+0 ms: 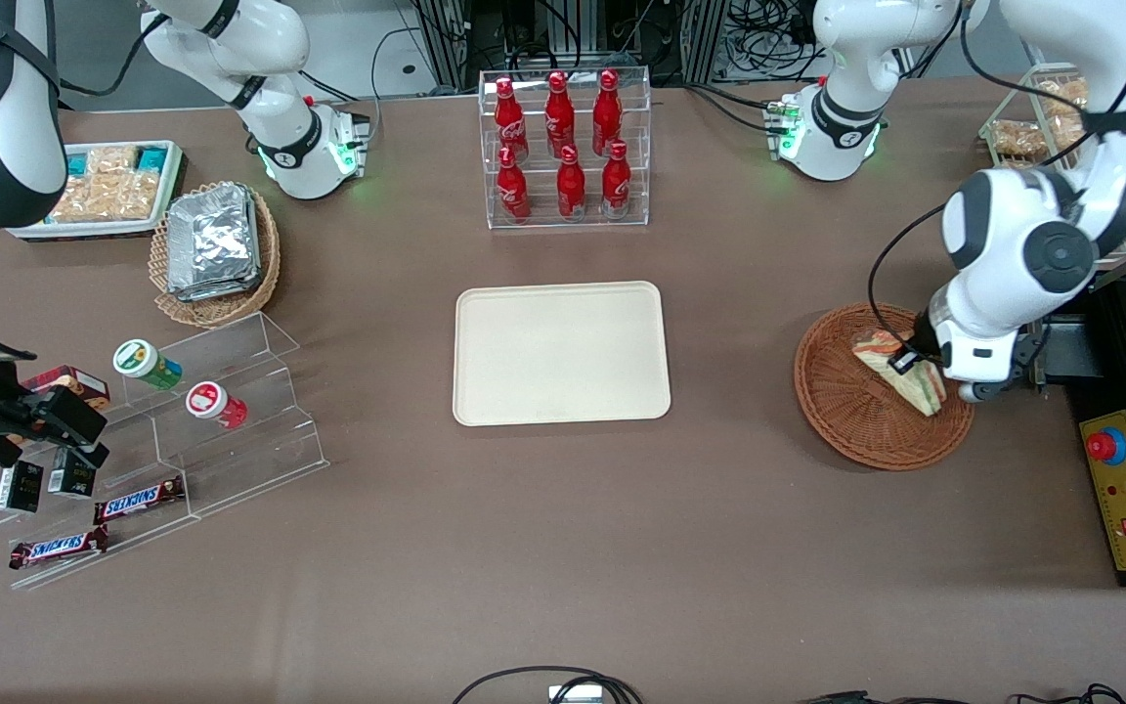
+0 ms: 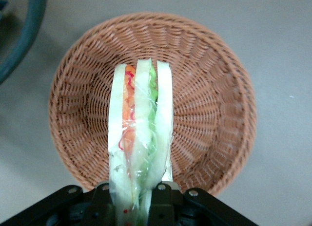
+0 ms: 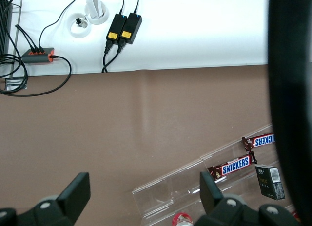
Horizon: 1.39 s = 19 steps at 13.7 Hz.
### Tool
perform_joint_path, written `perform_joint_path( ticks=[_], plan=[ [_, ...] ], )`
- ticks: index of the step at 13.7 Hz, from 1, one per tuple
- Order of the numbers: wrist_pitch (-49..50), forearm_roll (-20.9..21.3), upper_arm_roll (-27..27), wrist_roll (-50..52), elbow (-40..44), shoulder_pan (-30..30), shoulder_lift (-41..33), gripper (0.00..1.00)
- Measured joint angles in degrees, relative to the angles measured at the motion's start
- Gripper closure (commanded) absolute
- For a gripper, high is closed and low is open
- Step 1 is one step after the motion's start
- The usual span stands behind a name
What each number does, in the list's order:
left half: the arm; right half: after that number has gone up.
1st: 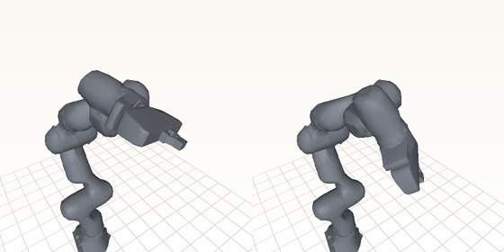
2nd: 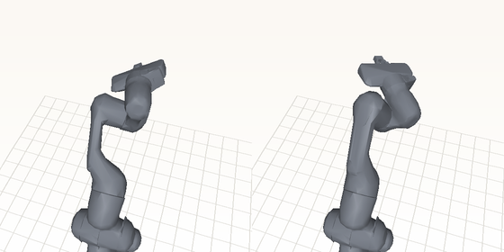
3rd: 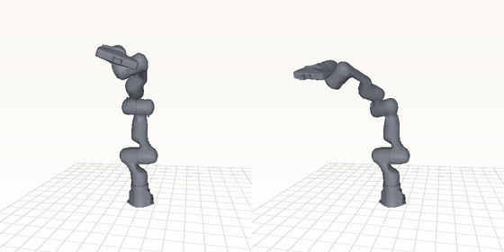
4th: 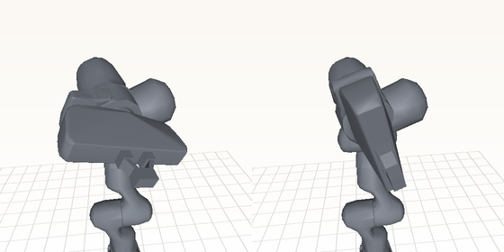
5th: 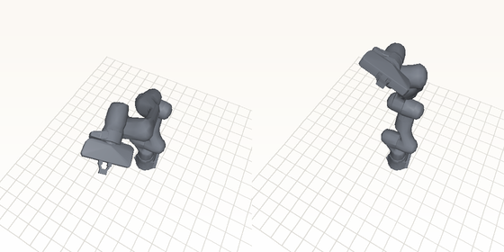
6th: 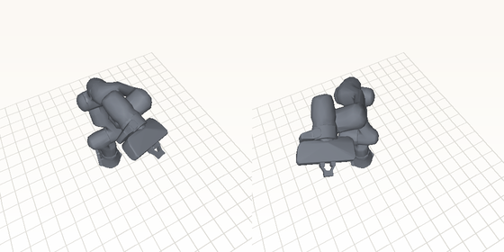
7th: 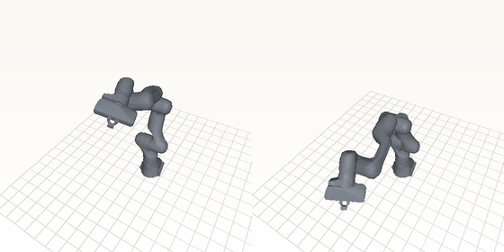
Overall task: Place sandwich from basket to tray
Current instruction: 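Lift the sandwich out of the basket with the left gripper, then carry the sandwich over the cream tray and lower it onto it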
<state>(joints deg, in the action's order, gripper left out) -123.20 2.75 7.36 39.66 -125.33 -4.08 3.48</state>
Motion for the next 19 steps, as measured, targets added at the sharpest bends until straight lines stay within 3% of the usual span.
perform_joint_path(
  ticks=[6,12,19],
  plan=[
    [4.6,0.1,9.1,-6.1,6.1,1.3,0.1,1.00],
    [4.6,5.9,20.6,-6.2,7.6,4.4,2.1,1.00],
    [4.4,7.1,21.3,-3.5,15.0,16.7,12.9,1.00]
  ],
)
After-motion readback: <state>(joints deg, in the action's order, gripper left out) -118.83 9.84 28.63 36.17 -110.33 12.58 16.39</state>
